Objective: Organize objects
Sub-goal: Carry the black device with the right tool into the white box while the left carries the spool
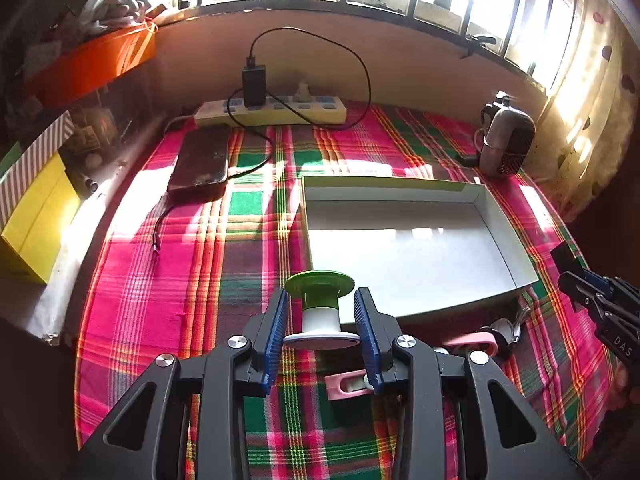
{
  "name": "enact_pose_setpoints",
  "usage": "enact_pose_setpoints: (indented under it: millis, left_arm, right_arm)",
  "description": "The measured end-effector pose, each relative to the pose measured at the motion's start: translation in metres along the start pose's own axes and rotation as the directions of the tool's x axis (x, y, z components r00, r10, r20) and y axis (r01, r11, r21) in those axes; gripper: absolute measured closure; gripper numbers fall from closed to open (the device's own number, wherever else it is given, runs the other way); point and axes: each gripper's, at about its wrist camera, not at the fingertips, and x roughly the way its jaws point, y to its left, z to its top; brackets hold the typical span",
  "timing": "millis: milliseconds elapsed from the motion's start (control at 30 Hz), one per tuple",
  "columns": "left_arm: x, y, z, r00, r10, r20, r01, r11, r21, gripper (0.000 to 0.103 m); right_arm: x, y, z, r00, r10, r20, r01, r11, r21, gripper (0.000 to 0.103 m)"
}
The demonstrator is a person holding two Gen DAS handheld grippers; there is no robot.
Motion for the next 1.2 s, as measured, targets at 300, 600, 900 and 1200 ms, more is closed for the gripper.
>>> enact_pose_setpoints:
  millis: [300, 600, 900, 1200]
  left_arm:
    - [0.025, -0.017, 0.03, 1.0, -0.023, -0.001, 0.023, 0.999, 0.035, 0.071]
    - [0.072, -0.025, 0.051, 0.998, -0.024, -0.057, 0.025, 0.999, 0.034, 0.071]
    - [0.106, -0.031, 0.057, 0.994, -0.031, -0.1, 0.035, 0.998, 0.045, 0.071]
    - [0.117, -0.031, 0.059, 0.994, -0.013, -0.105, 0.019, 0.998, 0.054, 0.071]
  right_arm:
    - [0.029, 0.01, 0.035, 1.0, 0.002, -0.01, -0.002, 1.0, -0.025, 0.074]
    - [0.075, 0.011, 0.052, 0.999, 0.017, -0.048, -0.018, 1.0, -0.009, 0.074]
    - [0.116, 0.012, 0.057, 0.995, 0.002, -0.101, -0.003, 1.0, -0.018, 0.074]
    - [0.133, 0.014, 0.06, 0.992, -0.011, -0.122, 0.007, 1.0, -0.029, 0.074]
